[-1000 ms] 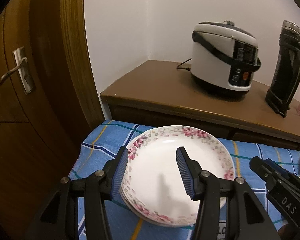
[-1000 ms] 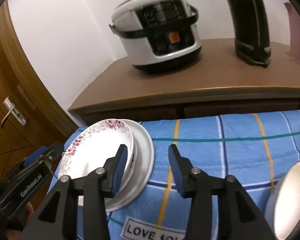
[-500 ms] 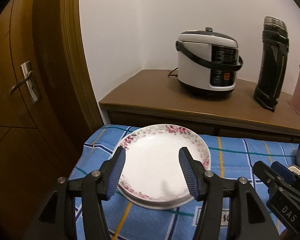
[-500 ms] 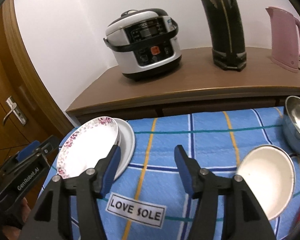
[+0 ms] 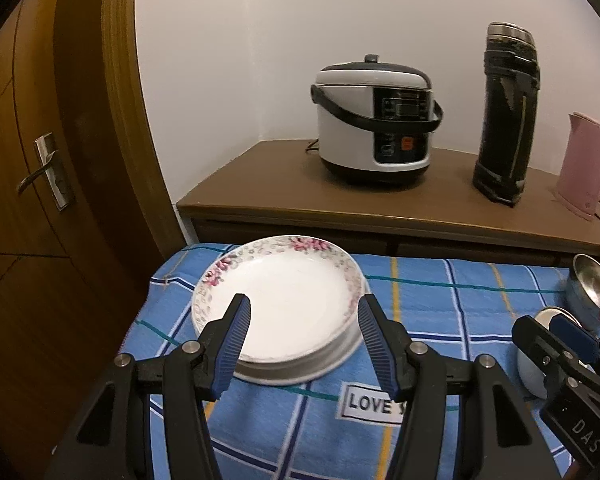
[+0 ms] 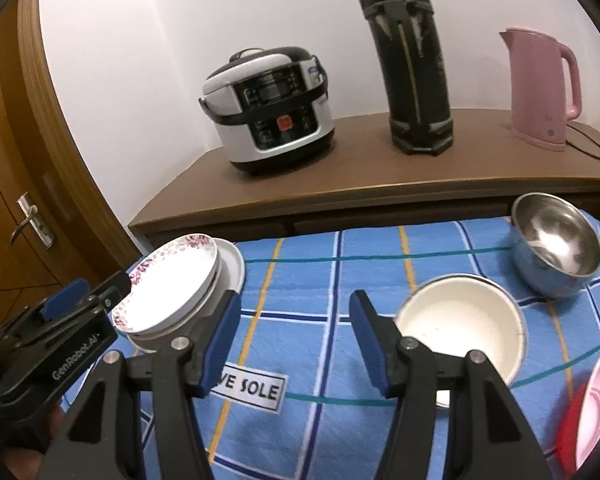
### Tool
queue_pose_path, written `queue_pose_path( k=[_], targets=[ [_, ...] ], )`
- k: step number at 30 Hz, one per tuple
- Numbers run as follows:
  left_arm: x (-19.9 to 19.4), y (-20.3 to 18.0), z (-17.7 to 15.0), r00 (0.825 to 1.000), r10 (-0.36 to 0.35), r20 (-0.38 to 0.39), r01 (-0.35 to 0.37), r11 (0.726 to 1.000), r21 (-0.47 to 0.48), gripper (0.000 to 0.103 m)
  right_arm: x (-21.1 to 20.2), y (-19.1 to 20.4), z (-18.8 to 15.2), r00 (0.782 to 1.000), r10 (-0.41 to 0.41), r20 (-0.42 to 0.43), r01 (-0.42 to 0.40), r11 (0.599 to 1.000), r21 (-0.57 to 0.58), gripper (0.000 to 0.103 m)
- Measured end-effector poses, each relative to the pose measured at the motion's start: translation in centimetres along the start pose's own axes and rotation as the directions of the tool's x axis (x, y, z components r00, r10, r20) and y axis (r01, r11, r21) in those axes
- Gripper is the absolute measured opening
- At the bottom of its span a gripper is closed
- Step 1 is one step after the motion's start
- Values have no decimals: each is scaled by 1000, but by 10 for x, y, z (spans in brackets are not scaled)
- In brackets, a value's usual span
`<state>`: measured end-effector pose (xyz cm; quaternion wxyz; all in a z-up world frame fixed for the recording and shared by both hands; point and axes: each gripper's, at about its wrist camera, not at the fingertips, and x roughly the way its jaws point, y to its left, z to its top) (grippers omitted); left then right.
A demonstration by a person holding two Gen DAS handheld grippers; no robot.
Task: Organize plates and bowls
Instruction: 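Withdraw both grippers from the stack toward the bowls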
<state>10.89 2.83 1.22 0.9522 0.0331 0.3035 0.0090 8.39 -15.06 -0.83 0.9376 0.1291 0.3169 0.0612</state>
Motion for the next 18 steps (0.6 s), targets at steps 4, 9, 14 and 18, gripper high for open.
queue_pose_path(
  k=[4, 9, 14, 18],
  targets=[
    [-7, -9, -6, 1000, -21, -1, 21, 1000, 6, 59, -12, -12, -5, 1000, -22, 14, 21, 1000, 12, 58],
    [-14, -17, -16, 998, -64, -18, 64, 998, -3, 59, -24, -20, -14, 999, -51, 17, 51, 999, 0, 58],
    [-14, -25, -33, 992, -108, -63, 107, 994, -22, 59, -33, -22, -24, 998, -64, 3, 64, 998, -22, 58],
    [-17, -39, -44, 989, -128, -80, 127, 992, -9, 59, -41, -26, -31, 998, -69, -11, 69, 997, -34, 58]
  ],
)
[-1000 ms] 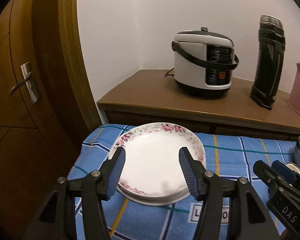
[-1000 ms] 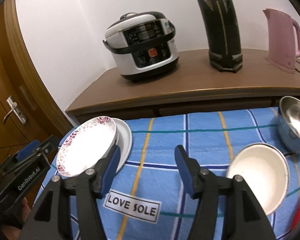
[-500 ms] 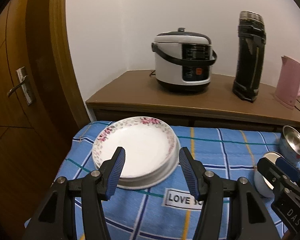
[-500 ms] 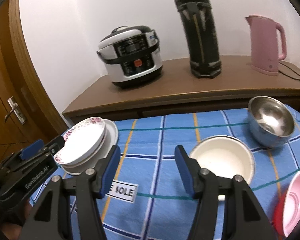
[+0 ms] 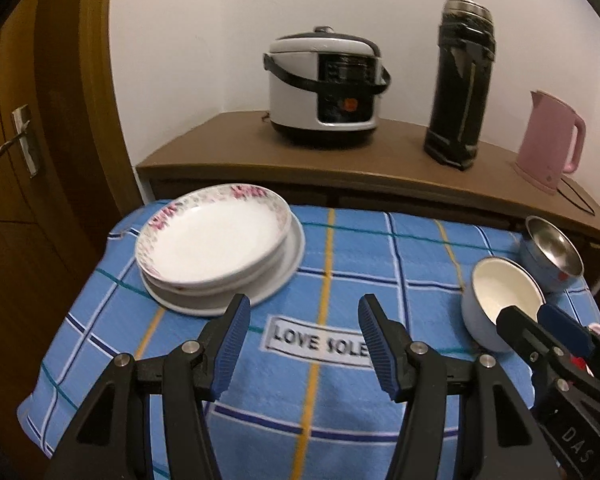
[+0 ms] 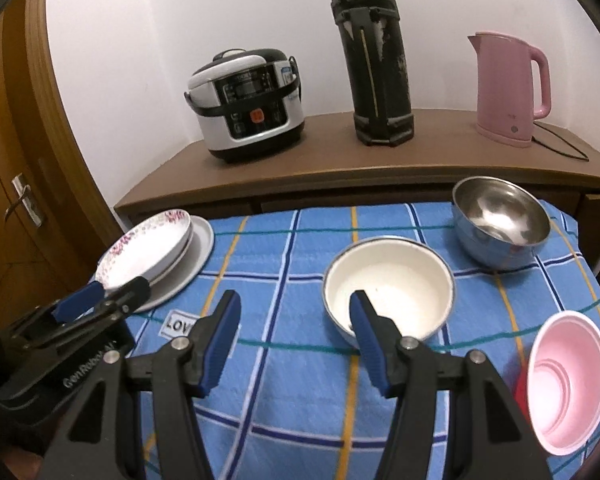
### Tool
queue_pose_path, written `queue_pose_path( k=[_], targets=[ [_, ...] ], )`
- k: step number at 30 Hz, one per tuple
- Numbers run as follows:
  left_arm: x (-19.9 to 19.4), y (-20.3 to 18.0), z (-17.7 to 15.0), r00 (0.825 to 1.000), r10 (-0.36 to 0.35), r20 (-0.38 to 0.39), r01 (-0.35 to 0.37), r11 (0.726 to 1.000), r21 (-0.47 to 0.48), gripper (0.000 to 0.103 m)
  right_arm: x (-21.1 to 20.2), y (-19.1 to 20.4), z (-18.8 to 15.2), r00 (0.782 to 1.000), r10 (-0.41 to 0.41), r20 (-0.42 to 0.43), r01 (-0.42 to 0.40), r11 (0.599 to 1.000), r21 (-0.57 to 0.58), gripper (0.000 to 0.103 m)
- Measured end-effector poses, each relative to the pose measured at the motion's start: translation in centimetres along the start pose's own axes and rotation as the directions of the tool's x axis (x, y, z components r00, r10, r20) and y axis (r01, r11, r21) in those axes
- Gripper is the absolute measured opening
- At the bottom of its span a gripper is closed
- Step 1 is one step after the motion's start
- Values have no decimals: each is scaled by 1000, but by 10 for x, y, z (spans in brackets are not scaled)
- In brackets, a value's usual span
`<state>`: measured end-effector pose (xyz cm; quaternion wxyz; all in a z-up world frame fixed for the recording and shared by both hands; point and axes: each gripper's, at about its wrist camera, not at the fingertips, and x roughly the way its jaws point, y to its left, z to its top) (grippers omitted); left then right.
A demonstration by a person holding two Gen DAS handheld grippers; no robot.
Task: Organize plates and bowls
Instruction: 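Withdraw both grippers from the stack toward the bowls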
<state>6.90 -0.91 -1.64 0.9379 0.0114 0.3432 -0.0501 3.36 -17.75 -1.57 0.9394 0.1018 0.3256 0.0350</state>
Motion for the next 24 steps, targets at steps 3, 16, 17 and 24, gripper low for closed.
queue_pose_path(
  k=[3, 16, 17, 24],
  targets=[
    [-1, -13, -6, 1000, -27, -10, 27, 1000, 10, 59, -10, -8, -4, 1000, -3, 8, 3, 1000, 3, 58],
    [-3, -54, -22, 991, -124, -53, 125, 992, 29, 59, -41, -61, -22, 997, -78, 15, 77, 996, 35, 58],
    [-4, -58, -22, 990, -133, -56, 135, 990, 34, 59, -43, -65, -23, 997, -82, 14, 81, 996, 40, 58],
    [-9, -79, -23, 981, -187, -59, 191, 980, 63, 59, -72, -95, -27, 992, -117, 48, 114, 991, 64, 58]
  ],
)
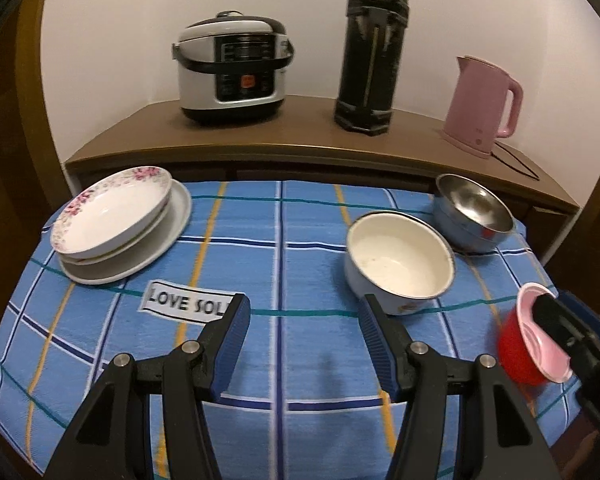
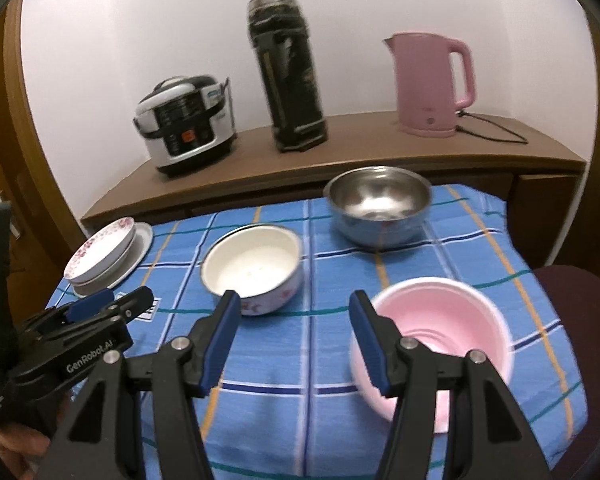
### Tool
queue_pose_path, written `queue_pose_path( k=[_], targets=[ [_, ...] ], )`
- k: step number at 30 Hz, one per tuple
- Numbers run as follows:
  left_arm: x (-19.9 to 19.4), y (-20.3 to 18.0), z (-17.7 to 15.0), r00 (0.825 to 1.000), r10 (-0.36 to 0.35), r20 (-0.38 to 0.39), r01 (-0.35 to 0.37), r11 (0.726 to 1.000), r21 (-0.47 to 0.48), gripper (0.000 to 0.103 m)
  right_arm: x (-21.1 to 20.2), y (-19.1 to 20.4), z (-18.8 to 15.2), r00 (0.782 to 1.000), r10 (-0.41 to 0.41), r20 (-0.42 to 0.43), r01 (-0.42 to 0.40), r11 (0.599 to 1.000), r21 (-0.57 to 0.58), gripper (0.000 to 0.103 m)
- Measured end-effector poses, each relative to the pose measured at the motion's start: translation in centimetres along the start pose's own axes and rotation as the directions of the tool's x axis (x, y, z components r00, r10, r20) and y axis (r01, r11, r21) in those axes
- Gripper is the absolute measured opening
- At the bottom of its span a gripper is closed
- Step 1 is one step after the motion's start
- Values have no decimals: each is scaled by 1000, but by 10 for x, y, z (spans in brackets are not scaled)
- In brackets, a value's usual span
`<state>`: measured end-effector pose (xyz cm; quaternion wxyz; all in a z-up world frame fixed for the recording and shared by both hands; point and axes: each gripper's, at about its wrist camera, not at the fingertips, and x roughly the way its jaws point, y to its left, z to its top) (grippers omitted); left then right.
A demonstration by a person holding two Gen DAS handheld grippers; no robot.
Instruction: Organize plates and bowls
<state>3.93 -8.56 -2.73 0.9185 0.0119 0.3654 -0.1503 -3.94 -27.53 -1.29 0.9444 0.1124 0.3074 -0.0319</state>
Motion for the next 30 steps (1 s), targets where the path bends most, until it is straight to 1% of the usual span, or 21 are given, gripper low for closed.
queue_pose_path(
  k=[4, 7, 9, 10, 12, 13, 16, 17, 20, 22, 25, 28, 29, 30],
  targets=[
    [1, -13, -2, 999, -39, -5, 39, 999, 13, 59, -17, -25, -2, 999, -37, 21, 36, 999, 26, 58],
    [2, -28, -4, 999, -53, -6, 53, 998, 42, 59, -27, -46, -4, 995, -91, 33, 89, 995, 39, 58],
    [2, -40, -5, 997, -78, -15, 79, 995, 62, 59, -31, -60, -6, 993, -115, 32, 113, 992, 57, 57],
    [3, -47, -5, 994, -102, -23, 104, 992, 69, 59, -33, -68, -8, 991, -131, 33, 129, 989, 70, 55],
    [2, -62, -6, 984, -173, -45, 177, 980, 86, 59, -38, -85, -11, 986, -161, 35, 157, 983, 95, 51],
    [2, -69, -6, 979, -198, -55, 203, 975, 94, 59, -40, -93, -12, 985, -172, 31, 167, 980, 108, 51],
    [2, -91, -8, 968, -241, -72, 249, 960, 126, 59, -44, -114, -16, 982, -187, 21, 182, 972, 146, 51],
    [4, -99, -8, 961, -263, -86, 272, 953, 131, 59, -43, -118, -17, 982, -188, 18, 183, 972, 147, 51],
    [7, -113, -9, 948, -299, -110, 312, 941, 132, 59, -37, -123, -20, 986, -168, -2, 167, 976, 141, 51],
    [10, -123, -10, 948, -293, -123, 309, 939, 149, 59, -29, -126, -22, 990, -134, -35, 138, 980, 143, 51],
    [17, -135, -12, 949, -282, -138, 302, 940, 161, 59, -22, -126, -25, 990, -131, -59, 138, 983, 122, 51],
    [22, -147, -15, 950, -272, -152, 297, 938, 180, 59, -16, -129, -26, 989, -126, -77, 136, 983, 127, 51],
    [23, -152, -16, 954, -260, -150, 287, 938, 196, 55, -14, -130, -27, 988, -128, -84, 138, 982, 126, 50],
    [25, -154, -17, 957, -250, -150, 278, 938, 209, 47, -12, -131, -26, 988, -125, -92, 136, 983, 123, 49]
  ],
)
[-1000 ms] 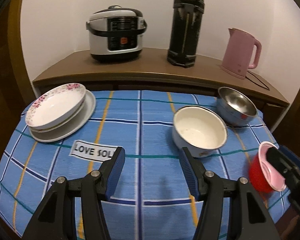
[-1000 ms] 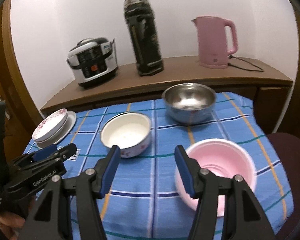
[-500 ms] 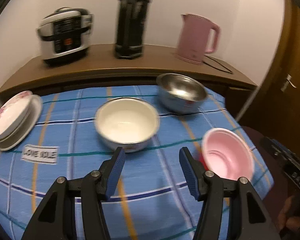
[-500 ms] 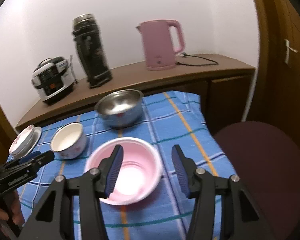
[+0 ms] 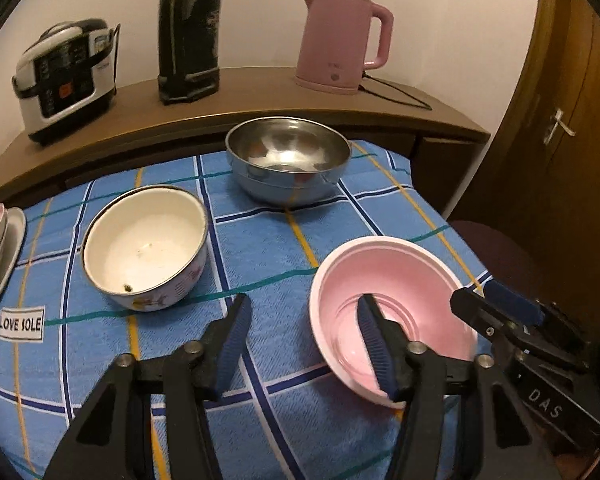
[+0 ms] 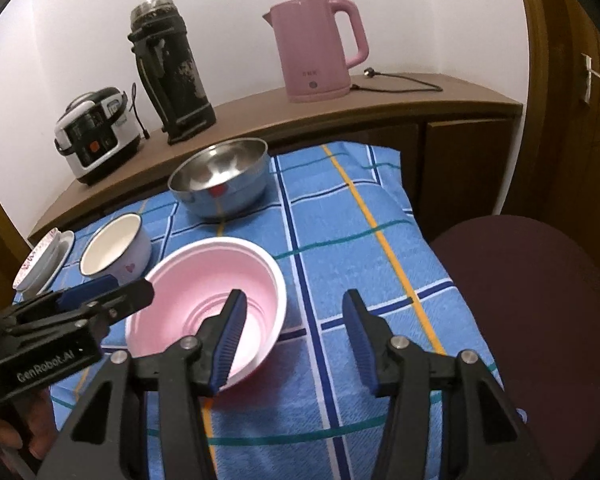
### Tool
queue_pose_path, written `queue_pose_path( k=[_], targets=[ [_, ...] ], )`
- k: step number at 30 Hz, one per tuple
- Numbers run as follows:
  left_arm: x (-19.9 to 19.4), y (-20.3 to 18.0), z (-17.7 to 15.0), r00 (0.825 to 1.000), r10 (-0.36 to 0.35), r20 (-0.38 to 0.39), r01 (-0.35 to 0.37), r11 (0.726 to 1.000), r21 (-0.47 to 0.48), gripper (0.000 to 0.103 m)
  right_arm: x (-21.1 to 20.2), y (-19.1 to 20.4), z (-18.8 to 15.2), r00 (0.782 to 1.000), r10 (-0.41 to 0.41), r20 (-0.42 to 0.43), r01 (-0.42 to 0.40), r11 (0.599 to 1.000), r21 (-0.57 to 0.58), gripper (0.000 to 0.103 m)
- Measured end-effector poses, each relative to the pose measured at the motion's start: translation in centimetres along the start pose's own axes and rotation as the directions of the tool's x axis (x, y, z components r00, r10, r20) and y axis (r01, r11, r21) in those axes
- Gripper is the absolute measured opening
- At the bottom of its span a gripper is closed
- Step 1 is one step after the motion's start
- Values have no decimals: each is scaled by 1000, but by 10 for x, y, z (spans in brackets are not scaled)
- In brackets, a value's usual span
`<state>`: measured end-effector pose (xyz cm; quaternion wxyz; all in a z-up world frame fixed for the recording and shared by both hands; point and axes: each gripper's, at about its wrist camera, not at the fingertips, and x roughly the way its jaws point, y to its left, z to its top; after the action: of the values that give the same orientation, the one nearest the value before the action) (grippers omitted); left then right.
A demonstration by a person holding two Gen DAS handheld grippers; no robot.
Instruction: Organize plates and bowls
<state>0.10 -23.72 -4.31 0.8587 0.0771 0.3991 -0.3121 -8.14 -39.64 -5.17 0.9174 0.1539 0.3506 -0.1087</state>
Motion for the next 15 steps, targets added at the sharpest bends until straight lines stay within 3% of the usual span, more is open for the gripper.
queue_pose_path(
  k=[7, 12, 15],
  targets=[
    [17, -6, -2, 998, 41, -37, -39, 999, 31, 31, 19, 5, -6, 996, 39, -78, -40, 999, -13, 16],
    [24, -9, 0, 998, 25, -60, -23, 999, 32, 12, 22, 4, -4, 992, 84, -91, -83, 996, 13, 11],
    [26, -8, 1, 998, 14, -68, -13, 1000, 15, 12, 23, 4, -2, 991, 91, -97, -89, 996, 26, 10]
  ],
)
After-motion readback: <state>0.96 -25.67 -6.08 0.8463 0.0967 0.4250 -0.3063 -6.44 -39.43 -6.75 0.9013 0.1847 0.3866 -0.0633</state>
